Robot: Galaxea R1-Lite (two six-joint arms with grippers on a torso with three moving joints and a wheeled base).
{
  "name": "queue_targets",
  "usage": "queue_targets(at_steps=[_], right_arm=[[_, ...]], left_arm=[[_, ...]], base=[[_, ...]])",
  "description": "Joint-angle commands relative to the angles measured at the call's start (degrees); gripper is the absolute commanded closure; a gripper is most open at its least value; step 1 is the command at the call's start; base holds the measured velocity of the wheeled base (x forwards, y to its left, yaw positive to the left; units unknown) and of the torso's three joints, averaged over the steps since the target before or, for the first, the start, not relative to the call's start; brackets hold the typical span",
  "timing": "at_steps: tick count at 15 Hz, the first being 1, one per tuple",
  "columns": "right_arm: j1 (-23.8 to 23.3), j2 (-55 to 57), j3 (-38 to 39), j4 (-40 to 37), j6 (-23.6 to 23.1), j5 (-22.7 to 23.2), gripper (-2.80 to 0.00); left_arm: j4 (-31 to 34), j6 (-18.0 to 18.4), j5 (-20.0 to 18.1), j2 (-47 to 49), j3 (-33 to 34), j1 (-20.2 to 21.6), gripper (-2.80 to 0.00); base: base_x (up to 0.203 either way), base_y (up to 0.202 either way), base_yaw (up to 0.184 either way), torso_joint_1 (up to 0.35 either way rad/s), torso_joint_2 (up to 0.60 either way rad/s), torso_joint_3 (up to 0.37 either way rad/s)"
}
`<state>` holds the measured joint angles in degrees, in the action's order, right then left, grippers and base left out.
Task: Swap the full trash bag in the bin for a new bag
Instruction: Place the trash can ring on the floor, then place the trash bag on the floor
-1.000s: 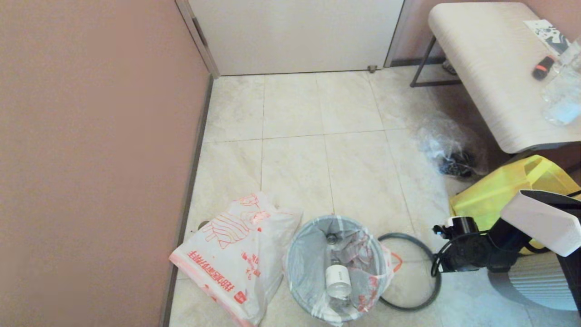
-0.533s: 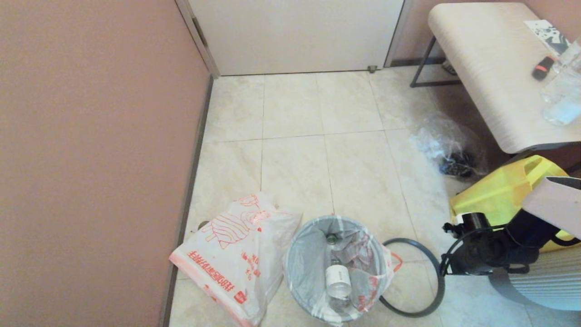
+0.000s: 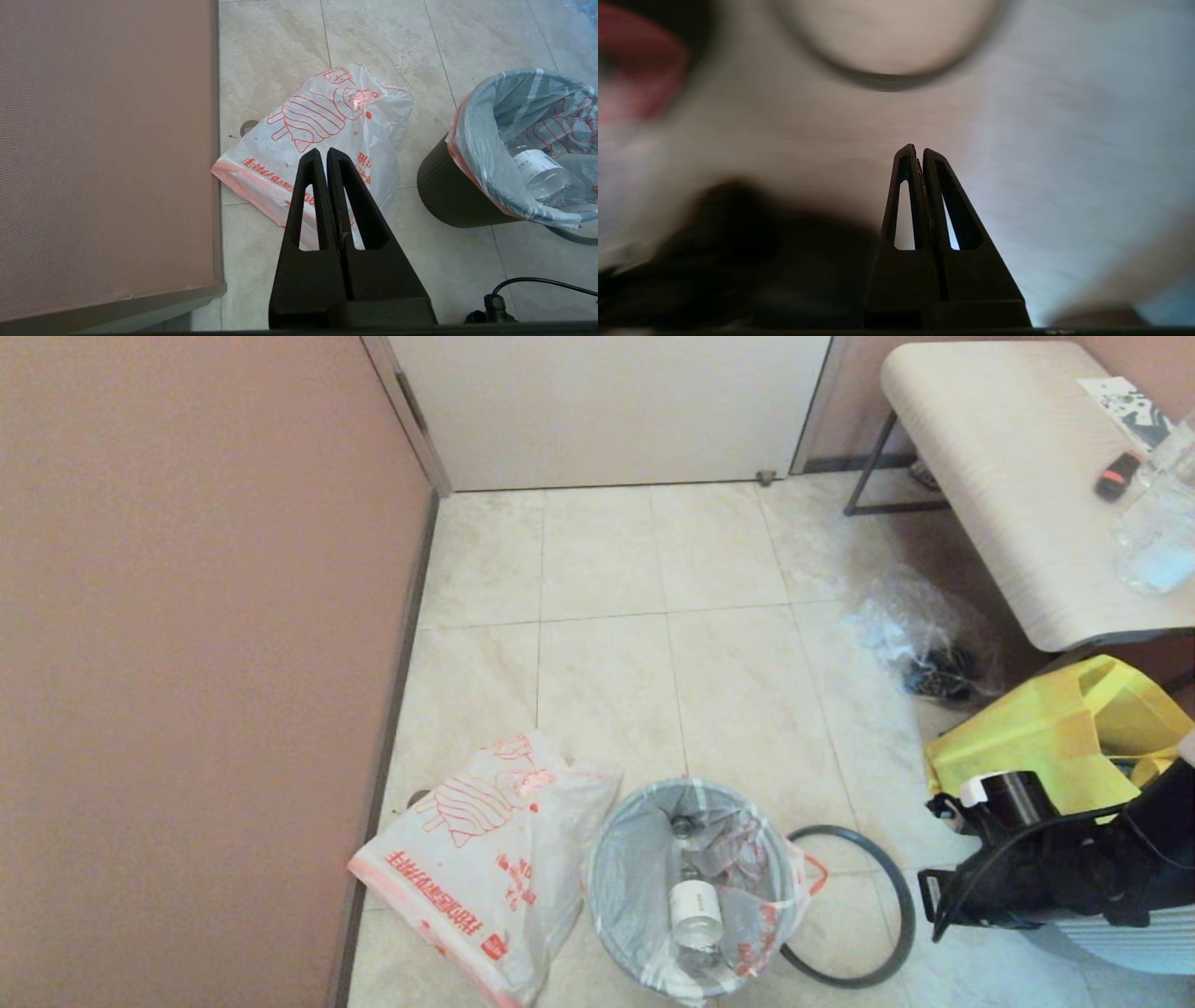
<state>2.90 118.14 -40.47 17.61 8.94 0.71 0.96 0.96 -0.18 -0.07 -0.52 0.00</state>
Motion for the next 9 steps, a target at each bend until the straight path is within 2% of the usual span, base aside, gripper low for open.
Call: queue_targets(at_steps=[1,5,6,7,9], right_arm=[[3.19,-4.5,0.65,-0.06,2.23,2.62,0.0],[8.61,-4.03,-0.78,0.52,3.9,6.45,0.0],[9.39,-3.29,-1.15,1.05,3.88,6.78,-2.3],[9.8,-2.11,-2.09,2.41,3.82,6.77,-2.8],[10.15,0.28,-4.39,3.56,3.74,6.69,-2.8]], left_arm=[[0.0,0.0,0.01,0.07,0.0,0.0,0.0],[0.0,0.0,0.01,0.07,0.0,0.0,0.0],[0.0,0.0,0.01,0.07,0.0,0.0,0.0],[0.0,0.0,0.01,0.07,0.0,0.0,0.0],[0.0,0.0,0.01,0.07,0.0,0.0,0.0]], base=[[0.0,0.0,0.0,0.0,0.0,0.0],[0.0,0.0,0.0,0.0,0.0,0.0],[0.0,0.0,0.0,0.0,0.0,0.0],[0.0,0.0,0.0,0.0,0.0,0.0],[0.0,0.0,0.0,0.0,0.0,0.0]])
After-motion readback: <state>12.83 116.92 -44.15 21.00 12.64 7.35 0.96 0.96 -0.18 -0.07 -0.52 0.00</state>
